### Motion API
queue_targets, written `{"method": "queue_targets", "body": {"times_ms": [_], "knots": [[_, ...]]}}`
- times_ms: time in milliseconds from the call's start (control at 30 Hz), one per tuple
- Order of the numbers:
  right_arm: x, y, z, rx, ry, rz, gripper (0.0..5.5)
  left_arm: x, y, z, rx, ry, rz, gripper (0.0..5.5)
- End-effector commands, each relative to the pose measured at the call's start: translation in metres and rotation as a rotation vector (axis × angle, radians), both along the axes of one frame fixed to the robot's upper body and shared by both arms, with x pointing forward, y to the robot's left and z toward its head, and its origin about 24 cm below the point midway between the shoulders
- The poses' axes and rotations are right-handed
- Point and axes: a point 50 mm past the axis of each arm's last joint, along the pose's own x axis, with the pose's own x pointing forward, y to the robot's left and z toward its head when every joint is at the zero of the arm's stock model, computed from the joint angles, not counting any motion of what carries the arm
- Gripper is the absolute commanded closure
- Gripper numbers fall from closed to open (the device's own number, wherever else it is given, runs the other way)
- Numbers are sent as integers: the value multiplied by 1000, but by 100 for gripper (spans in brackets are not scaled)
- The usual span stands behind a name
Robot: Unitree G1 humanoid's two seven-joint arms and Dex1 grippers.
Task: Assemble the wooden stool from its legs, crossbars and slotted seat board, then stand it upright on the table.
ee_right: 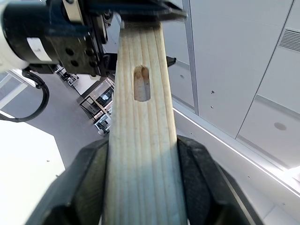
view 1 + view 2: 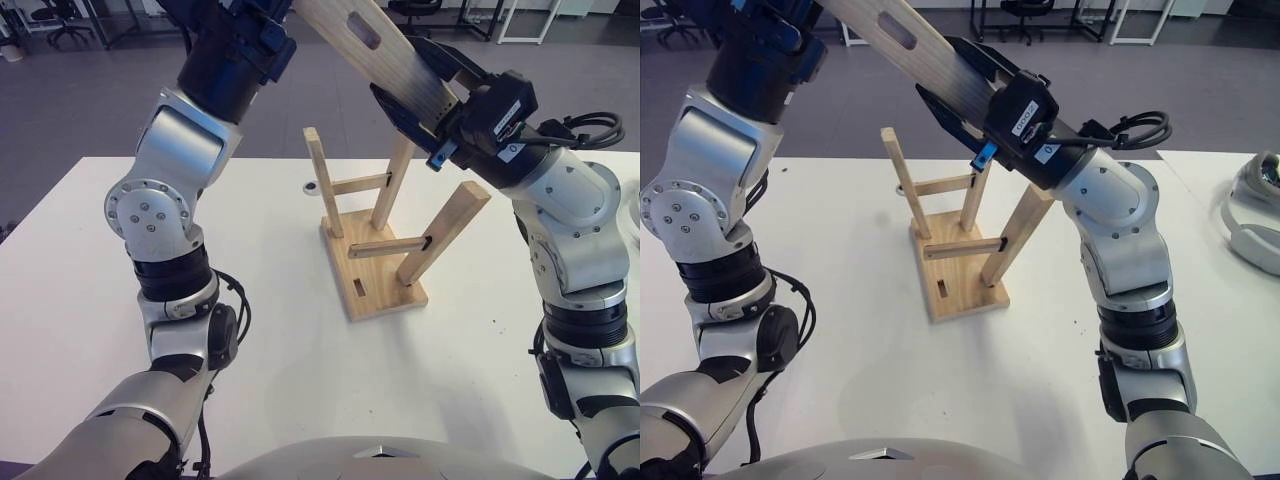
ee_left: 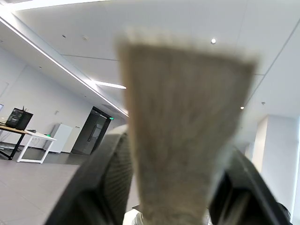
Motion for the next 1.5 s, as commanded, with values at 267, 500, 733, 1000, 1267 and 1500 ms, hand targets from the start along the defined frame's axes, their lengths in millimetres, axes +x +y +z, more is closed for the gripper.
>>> {"method": "queue_targets", "body": {"times_ms": [267,500,733,1000,1267,1500], "knots": [[1,3,4,66,23,-17,218,-2,24,0,-41,-15,85,448],[29,-96,-7,448,416,-406,113,-35,101,-64,137,206,334,448],[28,-91,-173,277,996,-522,113,-49,73,-140,235,566,354,448],[11,-41,-180,264,993,-264,113,-52,61,-186,333,785,562,448],[1,-22,-186,208,987,-216,113,-55,69,-202,553,773,729,448],[8,-27,-181,231,911,-296,113,-57,65,-189,743,697,687,448]]}}
